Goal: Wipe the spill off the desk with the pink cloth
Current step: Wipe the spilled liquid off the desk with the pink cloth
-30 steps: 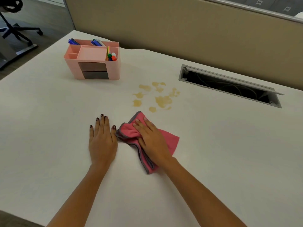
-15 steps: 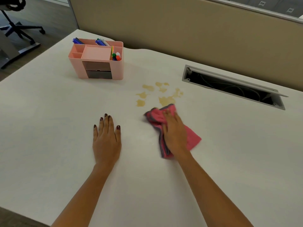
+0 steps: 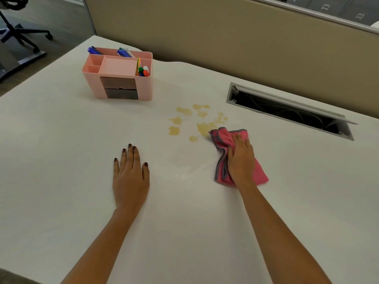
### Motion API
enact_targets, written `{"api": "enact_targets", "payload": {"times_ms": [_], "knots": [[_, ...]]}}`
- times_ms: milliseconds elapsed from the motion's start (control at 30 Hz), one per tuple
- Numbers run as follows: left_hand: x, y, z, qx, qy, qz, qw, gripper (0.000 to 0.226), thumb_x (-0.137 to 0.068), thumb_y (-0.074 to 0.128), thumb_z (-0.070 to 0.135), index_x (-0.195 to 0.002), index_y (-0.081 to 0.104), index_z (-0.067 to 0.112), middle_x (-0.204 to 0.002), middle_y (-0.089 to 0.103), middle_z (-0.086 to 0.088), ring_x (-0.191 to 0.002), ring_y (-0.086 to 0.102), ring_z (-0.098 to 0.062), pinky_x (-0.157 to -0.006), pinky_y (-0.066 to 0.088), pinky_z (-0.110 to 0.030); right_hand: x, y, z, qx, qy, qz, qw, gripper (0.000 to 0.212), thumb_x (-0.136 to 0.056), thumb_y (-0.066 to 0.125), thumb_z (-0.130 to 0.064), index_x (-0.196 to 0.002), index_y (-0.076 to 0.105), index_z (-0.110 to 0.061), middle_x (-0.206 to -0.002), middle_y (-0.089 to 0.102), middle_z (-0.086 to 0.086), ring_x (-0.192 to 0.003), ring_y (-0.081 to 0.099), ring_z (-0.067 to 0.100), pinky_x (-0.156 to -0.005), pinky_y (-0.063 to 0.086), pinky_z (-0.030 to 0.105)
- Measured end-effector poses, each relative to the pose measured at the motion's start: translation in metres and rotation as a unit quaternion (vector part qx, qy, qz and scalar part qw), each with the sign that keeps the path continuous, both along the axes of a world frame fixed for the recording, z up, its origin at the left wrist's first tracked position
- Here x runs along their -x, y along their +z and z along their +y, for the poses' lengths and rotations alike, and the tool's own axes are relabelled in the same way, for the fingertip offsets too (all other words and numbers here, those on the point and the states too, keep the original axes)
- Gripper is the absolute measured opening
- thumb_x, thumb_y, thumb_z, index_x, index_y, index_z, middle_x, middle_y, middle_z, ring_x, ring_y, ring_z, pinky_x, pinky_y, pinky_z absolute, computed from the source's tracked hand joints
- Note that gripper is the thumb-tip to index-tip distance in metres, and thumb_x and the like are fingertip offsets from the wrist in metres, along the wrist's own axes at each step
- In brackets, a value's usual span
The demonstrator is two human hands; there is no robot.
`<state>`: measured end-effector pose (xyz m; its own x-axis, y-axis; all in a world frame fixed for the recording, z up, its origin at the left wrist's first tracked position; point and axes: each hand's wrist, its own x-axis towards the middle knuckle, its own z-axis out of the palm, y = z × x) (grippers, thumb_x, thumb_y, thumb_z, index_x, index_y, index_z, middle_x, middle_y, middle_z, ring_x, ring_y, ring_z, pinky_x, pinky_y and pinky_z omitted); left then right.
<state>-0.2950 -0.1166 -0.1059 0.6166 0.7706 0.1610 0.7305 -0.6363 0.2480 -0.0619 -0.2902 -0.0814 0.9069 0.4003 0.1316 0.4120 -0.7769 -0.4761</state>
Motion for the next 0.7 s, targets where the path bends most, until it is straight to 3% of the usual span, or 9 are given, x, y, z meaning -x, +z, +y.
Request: {"api": "enact_targets", "payload": {"times_ms": [67, 133, 233, 333, 433, 600, 700], "knots": [[-0.001, 0.000, 0.000, -0.001, 0.000, 0.000, 1.000, 0.060, -0.096, 0.019, 0.033, -0.146, 0.027, 0.001, -0.155, 0.027, -0.012, -0.144, 0.025, -0.026, -0.118, 0.018, -0.044, 0.013, 0.005, 0.010, 0.006, 0.023, -0.002, 1.000, 0.043, -0.099, 0.041, -0.017, -0.141, 0.041, -0.009, -0.146, 0.043, 0.012, -0.137, 0.034, 0.034, -0.114, 0.029, 0.047], [-0.002, 0.001, -0.001, -0.001, 0.002, 0.000, 1.000, 0.060, -0.096, 0.020, 0.032, -0.146, 0.028, 0.001, -0.154, 0.028, -0.013, -0.143, 0.027, -0.027, -0.118, 0.019, -0.044, 0.039, 0.008, 0.022, 0.009, 0.112, -0.005, 0.994, 0.042, -0.099, 0.041, -0.018, -0.140, 0.043, -0.011, -0.147, 0.043, 0.012, -0.138, 0.035, 0.033, -0.116, 0.027, 0.044], [-0.002, 0.001, 0.000, -0.003, 0.002, 0.002, 1.000, 0.060, -0.095, 0.021, 0.031, -0.144, 0.031, -0.001, -0.152, 0.031, -0.015, -0.141, 0.031, -0.029, -0.116, 0.022, -0.046, 0.076, 0.005, 0.037, 0.031, 0.250, -0.022, 0.967, 0.043, -0.102, 0.037, -0.025, -0.144, 0.038, -0.017, -0.152, 0.036, 0.003, -0.144, 0.025, 0.023, -0.120, 0.017, 0.037], [-0.002, 0.001, 0.000, -0.002, 0.001, 0.004, 1.000, 0.060, -0.095, 0.021, 0.032, -0.144, 0.032, -0.001, -0.152, 0.033, -0.016, -0.140, 0.033, -0.030, -0.115, 0.024, -0.047, 0.076, -0.001, 0.039, 0.047, 0.306, -0.033, 0.950, 0.044, -0.102, 0.036, -0.024, -0.145, 0.035, -0.019, -0.153, 0.034, -0.002, -0.145, 0.021, 0.019, -0.120, 0.014, 0.032], [-0.001, 0.002, 0.000, -0.004, 0.002, 0.005, 1.000, 0.061, -0.095, 0.021, 0.032, -0.144, 0.031, -0.001, -0.152, 0.032, -0.015, -0.140, 0.032, -0.029, -0.116, 0.023, -0.046, 0.044, -0.001, 0.031, 0.038, 0.255, -0.038, 0.965, 0.042, -0.102, 0.037, -0.023, -0.143, 0.039, -0.020, -0.152, 0.037, 0.002, -0.143, 0.027, 0.021, -0.120, 0.018, 0.037], [-0.002, 0.003, -0.001, -0.006, -0.001, 0.005, 1.000, 0.060, -0.095, 0.021, 0.032, -0.144, 0.031, -0.001, -0.152, 0.032, -0.015, -0.140, 0.032, -0.029, -0.116, 0.023, -0.046, -0.014, 0.002, 0.023, 0.010, 0.042, -0.014, 0.999, 0.043, -0.099, 0.041, -0.021, -0.140, 0.042, -0.012, -0.145, 0.046, 0.010, -0.135, 0.038, 0.033, -0.109, 0.036, 0.046], [-0.002, 0.003, -0.001, -0.007, 0.000, 0.003, 1.000, 0.060, -0.095, 0.021, 0.032, -0.144, 0.032, -0.001, -0.152, 0.033, -0.015, -0.140, 0.033, -0.029, -0.116, 0.023, -0.046, -0.008, 0.005, 0.039, 0.013, 0.010, -0.017, 1.000, 0.043, -0.098, 0.040, -0.018, -0.139, 0.044, -0.008, -0.142, 0.049, 0.013, -0.134, 0.040, 0.035, -0.108, 0.037, 0.047]]}}
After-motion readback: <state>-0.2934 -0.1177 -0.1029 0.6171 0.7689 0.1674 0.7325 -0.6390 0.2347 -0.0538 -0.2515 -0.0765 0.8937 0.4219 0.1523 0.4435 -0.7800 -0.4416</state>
